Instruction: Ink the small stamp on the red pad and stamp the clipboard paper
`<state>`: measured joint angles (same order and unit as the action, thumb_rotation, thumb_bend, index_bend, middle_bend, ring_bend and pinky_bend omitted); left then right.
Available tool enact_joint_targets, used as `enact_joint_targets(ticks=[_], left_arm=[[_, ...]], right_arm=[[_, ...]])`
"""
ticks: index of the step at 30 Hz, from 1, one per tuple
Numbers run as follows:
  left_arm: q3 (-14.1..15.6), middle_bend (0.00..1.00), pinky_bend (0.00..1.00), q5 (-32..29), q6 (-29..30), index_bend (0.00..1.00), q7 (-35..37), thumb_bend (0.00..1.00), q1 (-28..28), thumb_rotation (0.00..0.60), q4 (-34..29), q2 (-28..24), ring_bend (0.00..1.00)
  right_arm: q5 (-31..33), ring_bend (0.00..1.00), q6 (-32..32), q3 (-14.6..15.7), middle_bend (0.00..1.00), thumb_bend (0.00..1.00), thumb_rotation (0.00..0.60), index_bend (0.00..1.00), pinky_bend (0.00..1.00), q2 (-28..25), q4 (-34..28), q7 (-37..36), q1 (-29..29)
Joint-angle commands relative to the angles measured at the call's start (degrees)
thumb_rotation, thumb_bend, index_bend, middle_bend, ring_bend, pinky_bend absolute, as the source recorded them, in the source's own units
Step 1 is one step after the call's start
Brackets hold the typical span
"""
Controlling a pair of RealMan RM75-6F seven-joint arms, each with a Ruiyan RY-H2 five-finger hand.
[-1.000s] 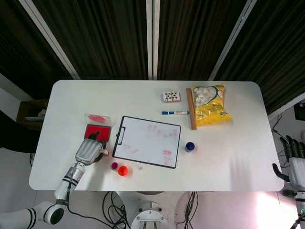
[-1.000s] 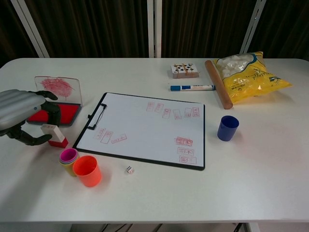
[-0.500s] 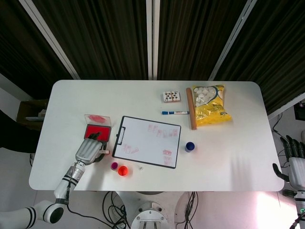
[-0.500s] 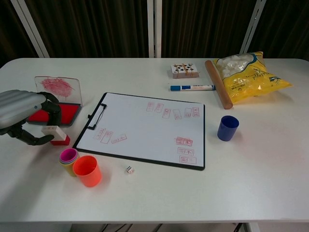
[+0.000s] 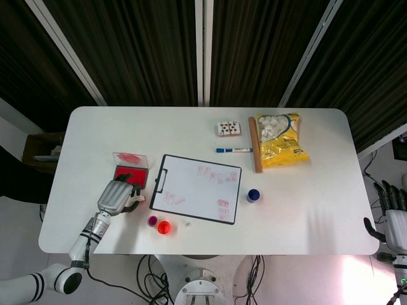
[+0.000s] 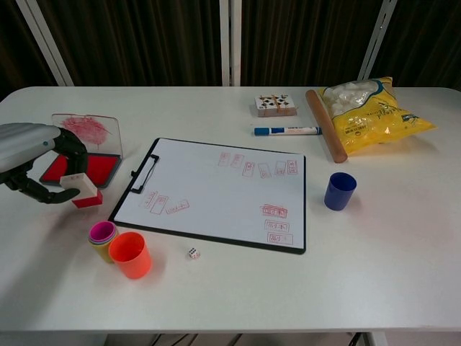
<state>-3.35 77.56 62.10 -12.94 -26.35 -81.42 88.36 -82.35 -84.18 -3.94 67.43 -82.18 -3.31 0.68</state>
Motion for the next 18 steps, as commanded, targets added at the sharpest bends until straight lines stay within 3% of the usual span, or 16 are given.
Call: enact_joint_targets(ticks=[1,8,18], left_arm=[[-0.7,0.60,0.20,0.4,0.3,0.60,1.7,0.42,-0.3,0.600,-0.2,-0.9,0.20],[-3.3,0.63,0.20,0.5,-0.1,0.63,9.6,0.43,-1.7,0.600,4.4,-1.8,0.22],[-5.2,0.64,0.20,-0.9,-4.9,0.64,16.2,0.44,-5.3,0.600,14.9,1.5,0.23]], right_arm=[[0.0,0.00,0.0,-0.1,0.00,0.24,0.600,0.00,0.00,-0.1,-0.2,0.2,0.0],[0.2,0.00,-0.1,-0.2,0.00,0.24,0.600,0.00,0.00,-0.3,-0.8,0.9,0.0],[0.2,0.00,-0.5,-0.2,0.00,0.24,0.600,0.00,0.00,-0.8,-2.7,3.0,0.1]])
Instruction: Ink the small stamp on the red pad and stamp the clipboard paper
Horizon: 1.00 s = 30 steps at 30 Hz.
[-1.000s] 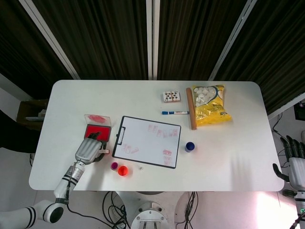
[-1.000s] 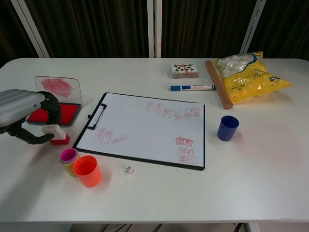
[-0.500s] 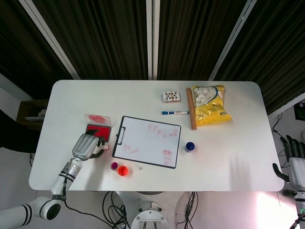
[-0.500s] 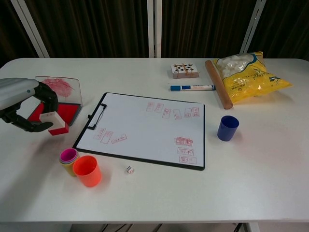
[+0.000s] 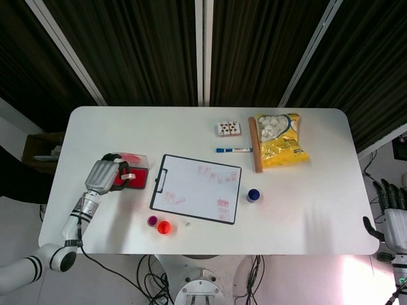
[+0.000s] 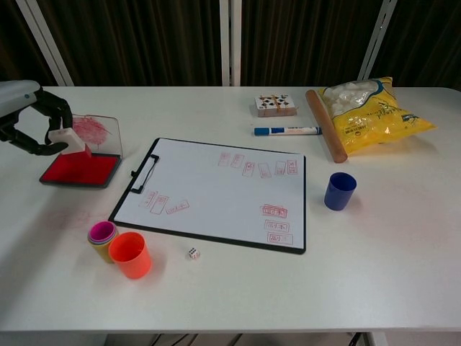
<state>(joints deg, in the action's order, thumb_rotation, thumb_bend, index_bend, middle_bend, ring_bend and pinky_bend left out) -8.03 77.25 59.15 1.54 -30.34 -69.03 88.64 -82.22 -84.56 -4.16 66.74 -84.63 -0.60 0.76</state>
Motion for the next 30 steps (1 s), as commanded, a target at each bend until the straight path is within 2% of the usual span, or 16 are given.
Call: enact_joint_targets(ticks=[1,13,30], left_arm=[[-0.5,0.64,0.20,-0.6,-2.4,0.64,2.1,0.44,-1.6,0.600,3.2,1.5,0.23],[0.9,0.64,0.20,-0.9,-6.7,0.64,6.0,0.44,-3.1,0.600,9.6,4.2,0.23],[1.6,0.65,0.20,-0.9,-8.1,0.65,9.0,0.45,-3.6,0.600,14.6,6.7,0.23]], right_arm=[[0.1,0.00,-0.1,0.0,0.00,0.24,0.600,0.00,0.00,-0.1,-0.3,0.4,0.0],[0.7,0.00,0.5,0.0,0.00,0.24,0.600,0.00,0.00,0.1,-0.4,1.1,0.1],[0.6,0.00,0.7,0.1,0.00,0.24,0.600,0.00,0.00,0.6,0.1,1.1,0.2]])
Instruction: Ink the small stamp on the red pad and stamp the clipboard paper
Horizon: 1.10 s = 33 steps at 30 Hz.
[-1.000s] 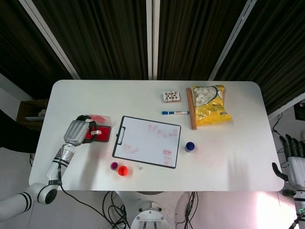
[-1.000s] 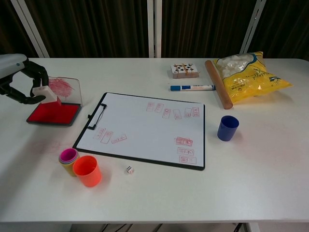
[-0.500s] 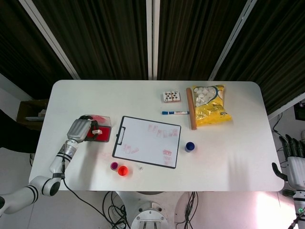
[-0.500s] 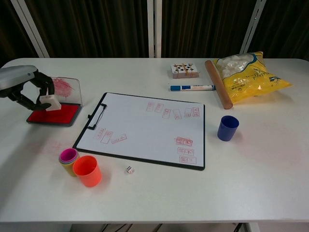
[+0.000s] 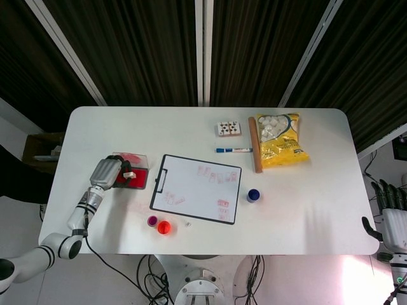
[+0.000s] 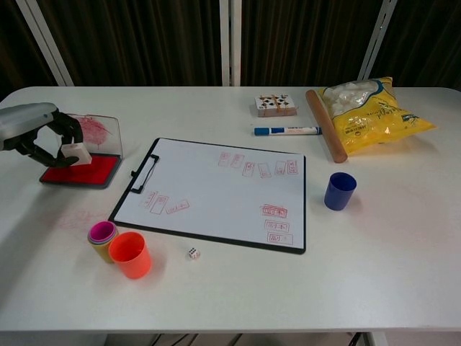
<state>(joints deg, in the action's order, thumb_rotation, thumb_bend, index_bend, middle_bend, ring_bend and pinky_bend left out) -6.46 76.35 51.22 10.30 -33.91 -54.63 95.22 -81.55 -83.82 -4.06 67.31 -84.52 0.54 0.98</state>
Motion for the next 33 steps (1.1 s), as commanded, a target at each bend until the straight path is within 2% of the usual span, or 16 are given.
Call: enact_joint_targets(ticks=[1,6,11,22,27,33], left_arm=[[0.1,0.65,0.20,0.0,-0.2,0.65,0.3,0.45,0.0,0.600,0.4,0.2,0.23],[-0.1,0.65,0.20,0.1,0.2,0.65,1.0,0.45,0.0,0.600,-0.1,-0.2,0.23],[-0.9,0.65,0.20,0.6,2.7,0.65,0.7,0.45,0.4,0.600,-4.6,-3.3,0.23],[-0.6,0.65,0.20,1.7,7.3,0.65,-6.6,0.44,2.6,0.600,-29.6,-16.6,0.24],[0.1,0.65,0.20,4.1,6.5,0.65,-9.0,0.44,0.9,0.600,-35.9,-16.1,0.24],[0.1,0.65,0.20,3.2,3.0,0.65,-14.1,0.43,-2.7,0.600,-35.9,-9.3,0.24]], right_arm=[[-0.1,0.00,0.0,0.0,0.00,0.24,0.600,0.00,0.00,0.0,0.1,0.0,0.0],[-0.1,0.00,-0.2,0.0,0.00,0.24,0.600,0.00,0.00,0.0,0.2,-0.3,0.0],[-0.3,0.00,-0.3,0.0,0.00,0.24,0.600,0.00,0.00,-0.1,0.3,-0.7,-0.1],[-0.9,0.00,-0.1,0.2,0.00,0.24,0.600,0.00,0.00,0.4,1.8,-2.8,0.0],[-1.3,0.00,0.0,0.5,0.00,0.24,0.600,0.00,0.00,0.6,2.2,-3.3,0.1],[-1.9,0.00,-0.2,0.8,0.00,0.24,0.600,0.00,0.00,0.9,2.7,-3.9,0.0]])
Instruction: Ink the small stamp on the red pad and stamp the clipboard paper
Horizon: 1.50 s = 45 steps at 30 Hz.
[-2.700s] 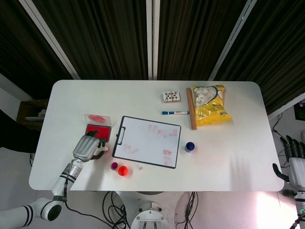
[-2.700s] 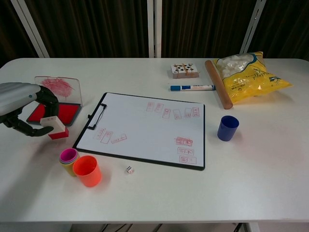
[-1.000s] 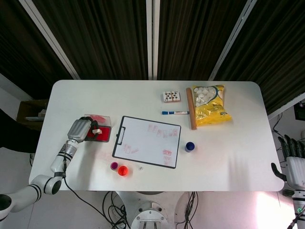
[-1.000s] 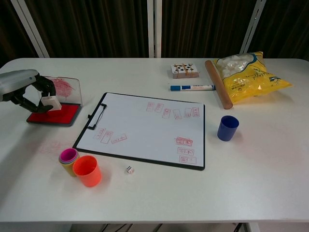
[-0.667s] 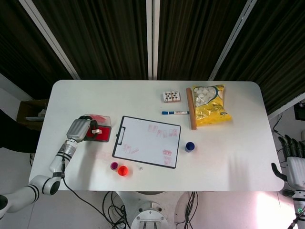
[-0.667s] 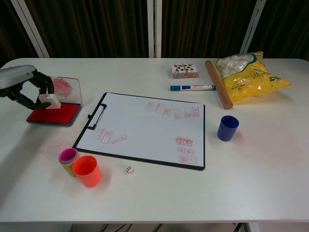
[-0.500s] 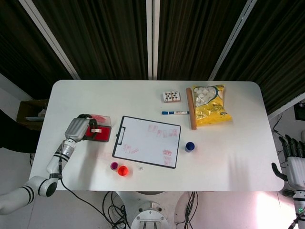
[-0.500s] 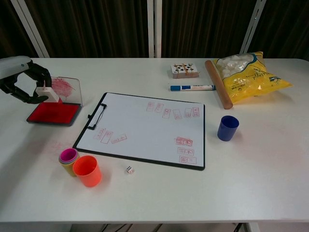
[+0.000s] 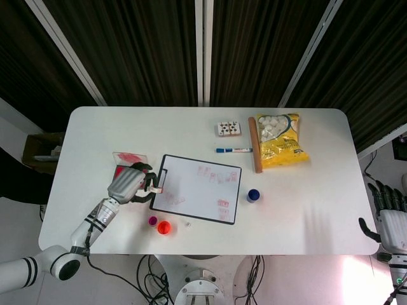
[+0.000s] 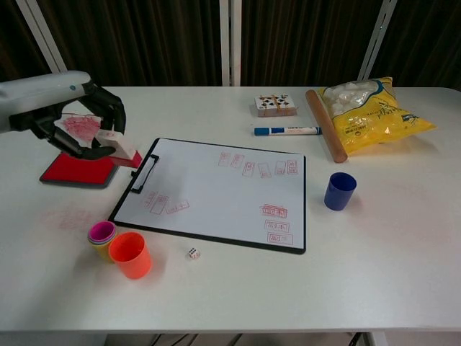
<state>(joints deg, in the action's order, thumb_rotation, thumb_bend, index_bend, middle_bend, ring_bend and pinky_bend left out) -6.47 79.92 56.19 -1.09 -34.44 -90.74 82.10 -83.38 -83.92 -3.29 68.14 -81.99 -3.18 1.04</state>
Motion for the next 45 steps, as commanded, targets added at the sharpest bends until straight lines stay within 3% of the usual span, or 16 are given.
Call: enact_joint_targets(ticks=[1,8,14,25,45], left_arm=[[0.0,0.65,0.20,-0.4,-2.1,0.65,-3.7,0.43,-2.6,0.600,0.8,5.1,0.24],[-1.1,0.65,0.20,-3.8,-5.1,0.65,-6.7,0.43,-5.8,0.600,6.0,13.2,0.24],[-1.1,0.65,0.20,-6.1,-7.0,0.65,-9.2,0.44,-7.5,0.600,9.2,16.5,0.24],[0.3,0.65,0.20,-9.0,-8.2,0.65,-11.0,0.44,-7.5,0.600,8.2,15.6,0.24],[1.3,0.66,0.20,-9.7,-9.2,0.66,-9.6,0.44,-8.1,0.600,12.0,17.9,0.25]], right_arm=[[0.0,0.00,-0.1,0.1,0.00,0.24,0.600,0.00,0.00,0.0,0.2,-0.3,-0.1],[0.1,0.00,-0.2,0.2,0.00,0.24,0.600,0.00,0.00,-0.2,0.9,-1.1,-0.4],[0.4,0.00,0.0,0.1,0.00,0.24,0.600,0.00,0.00,-0.1,1.4,-1.6,-0.5],[0.6,0.00,0.7,0.0,0.00,0.24,0.600,0.00,0.00,0.5,2.1,-1.8,-0.2],[0.5,0.00,1.1,0.4,0.00,0.24,0.600,0.00,0.00,0.9,2.6,-1.6,-0.2]])
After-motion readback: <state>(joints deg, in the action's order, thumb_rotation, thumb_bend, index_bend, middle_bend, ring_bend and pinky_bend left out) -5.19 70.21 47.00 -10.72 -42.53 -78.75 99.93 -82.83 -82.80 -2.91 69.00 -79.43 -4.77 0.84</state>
